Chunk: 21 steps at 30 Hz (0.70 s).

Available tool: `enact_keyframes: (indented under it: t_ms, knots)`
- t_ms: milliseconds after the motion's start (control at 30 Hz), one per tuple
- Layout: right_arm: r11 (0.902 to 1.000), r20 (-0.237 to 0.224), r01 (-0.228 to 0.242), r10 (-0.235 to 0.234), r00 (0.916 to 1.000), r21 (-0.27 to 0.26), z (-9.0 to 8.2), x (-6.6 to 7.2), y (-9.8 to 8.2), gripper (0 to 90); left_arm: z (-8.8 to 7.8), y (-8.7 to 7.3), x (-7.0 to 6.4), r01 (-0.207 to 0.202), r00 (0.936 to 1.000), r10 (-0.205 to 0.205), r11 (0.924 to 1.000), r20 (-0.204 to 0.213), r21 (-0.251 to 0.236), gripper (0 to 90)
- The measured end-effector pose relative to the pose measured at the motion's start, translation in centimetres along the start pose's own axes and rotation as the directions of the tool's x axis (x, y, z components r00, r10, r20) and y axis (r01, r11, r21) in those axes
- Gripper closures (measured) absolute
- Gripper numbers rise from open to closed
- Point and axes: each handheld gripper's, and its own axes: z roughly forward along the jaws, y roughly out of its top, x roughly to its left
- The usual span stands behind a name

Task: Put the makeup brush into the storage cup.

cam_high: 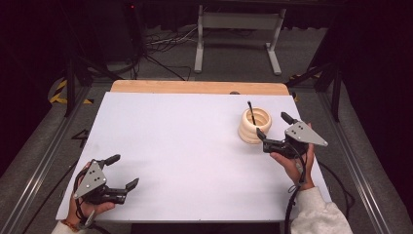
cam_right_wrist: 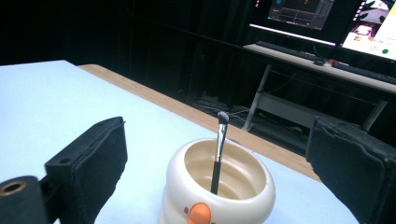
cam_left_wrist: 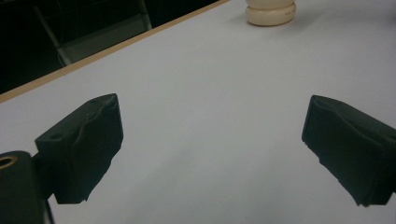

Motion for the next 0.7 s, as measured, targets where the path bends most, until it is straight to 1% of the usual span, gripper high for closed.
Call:
enact_keyframes:
  t_ms: [100,233,367,433,533,567,633,700]
  knots:
    - [1.0000,-0.001,0.001,-0.001,1.0000,0.001,-0.2,0.0,-0.1,5.4,0.0,0.0,0.0,-0.002,1.0000,0.002,1.0000,-0.001,0.003,6.1]
    - [0.9997,0.010,0.020,-0.020,0.9998,0.016,-0.6,0.3,-0.3,5.4,0.0,0.0,0.0,0.004,1.0000,-0.004,1.0000,0.000,-0.004,6.1]
    - [0.9996,0.011,0.027,-0.027,0.9996,0.012,-1.0,0.2,-0.4,5.4,0.0,0.0,0.0,0.004,1.0000,-0.004,1.0000,-0.003,-0.006,6.1]
    - [0.9996,0.013,0.025,-0.025,0.9996,0.014,-1.2,0.2,-0.5,5.1,-0.1,0.1,-0.1,-0.010,0.9999,0.010,0.9999,-0.009,-0.003,5.9]
    - [0.9996,0.014,0.027,-0.027,0.9995,0.009,-1.7,0.1,-0.6,5.1,-0.3,0.2,-0.2,-0.009,0.9999,0.009,0.9998,-0.010,-0.018,5.7]
    - [0.9994,0.010,0.032,-0.032,0.9994,0.010,-1.9,0.2,-0.7,5.1,-0.3,0.3,-0.2,-0.018,0.9998,0.018,0.9996,-0.013,-0.022,5.7]
    - [0.9994,0.006,0.033,-0.033,0.9994,0.008,-2.2,0.3,-0.9,5.1,-0.4,0.3,-0.3,-0.013,0.9998,0.013,0.9996,-0.012,-0.027,5.5]
    - [0.9991,0.003,0.043,-0.043,0.9991,0.007,-2.4,0.3,-1.1,5.0,-0.5,0.4,-0.3,-0.016,0.9998,0.016,0.9993,-0.011,-0.033,5.4]
